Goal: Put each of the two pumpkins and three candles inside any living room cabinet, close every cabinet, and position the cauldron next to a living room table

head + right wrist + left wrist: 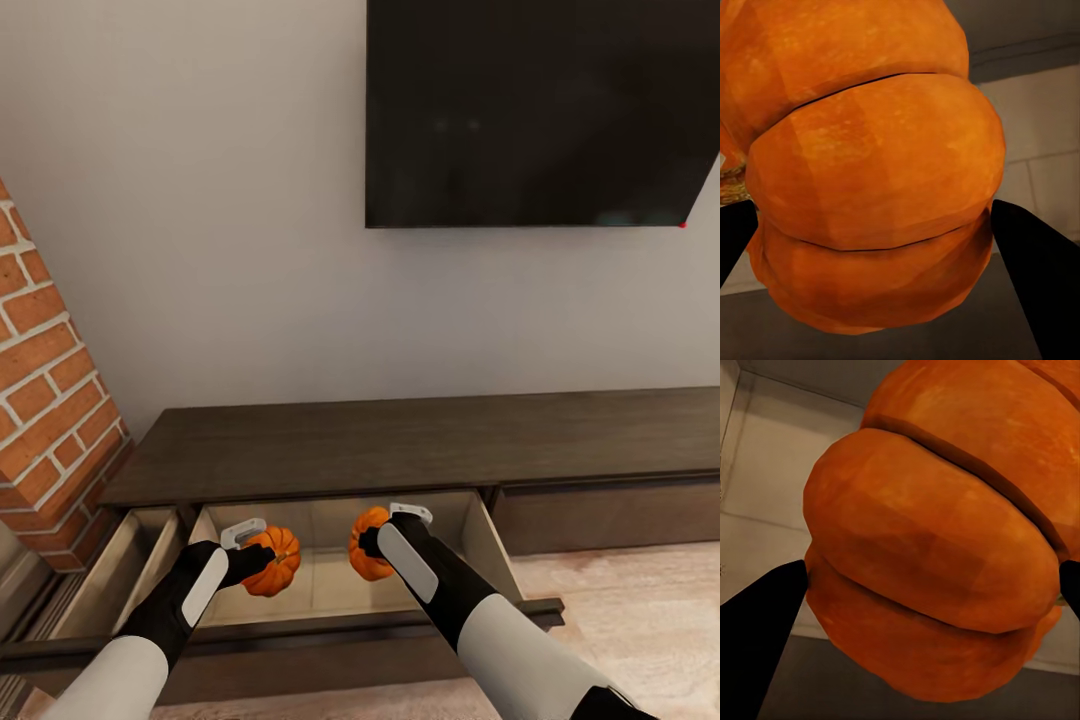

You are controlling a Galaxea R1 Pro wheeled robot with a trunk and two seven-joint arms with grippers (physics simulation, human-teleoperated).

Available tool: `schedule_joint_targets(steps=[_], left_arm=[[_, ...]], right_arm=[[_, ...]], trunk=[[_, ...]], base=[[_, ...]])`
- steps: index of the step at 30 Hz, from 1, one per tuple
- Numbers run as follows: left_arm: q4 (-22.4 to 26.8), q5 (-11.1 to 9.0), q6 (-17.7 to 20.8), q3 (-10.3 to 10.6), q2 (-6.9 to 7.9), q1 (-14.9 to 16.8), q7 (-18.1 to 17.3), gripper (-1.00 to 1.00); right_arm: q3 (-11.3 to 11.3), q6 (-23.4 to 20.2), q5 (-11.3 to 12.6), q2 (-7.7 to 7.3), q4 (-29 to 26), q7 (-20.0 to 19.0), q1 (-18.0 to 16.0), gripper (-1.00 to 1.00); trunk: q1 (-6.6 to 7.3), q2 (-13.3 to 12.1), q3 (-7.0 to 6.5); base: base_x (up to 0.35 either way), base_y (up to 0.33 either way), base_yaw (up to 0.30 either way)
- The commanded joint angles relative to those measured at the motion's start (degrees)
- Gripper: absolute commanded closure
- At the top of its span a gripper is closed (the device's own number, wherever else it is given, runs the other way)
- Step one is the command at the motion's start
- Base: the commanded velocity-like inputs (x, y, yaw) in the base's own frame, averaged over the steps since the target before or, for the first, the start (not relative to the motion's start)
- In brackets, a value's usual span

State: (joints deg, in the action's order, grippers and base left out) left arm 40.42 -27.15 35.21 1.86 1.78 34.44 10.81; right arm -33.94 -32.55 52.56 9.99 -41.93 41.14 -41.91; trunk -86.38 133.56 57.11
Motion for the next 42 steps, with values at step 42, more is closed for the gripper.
schedule_joint_targets(steps=[42], left_arm=[[1.71,0.33,4.53,0.17,-5.04,1.52,15.41,1.0]], right_arm=[[0.36,-1.02,0.09,0.01,4.03,3.86,-2.82,1.0]], trunk=[[-5.32,9.69,4.53]], base=[[0.02,0.0,0.0]])
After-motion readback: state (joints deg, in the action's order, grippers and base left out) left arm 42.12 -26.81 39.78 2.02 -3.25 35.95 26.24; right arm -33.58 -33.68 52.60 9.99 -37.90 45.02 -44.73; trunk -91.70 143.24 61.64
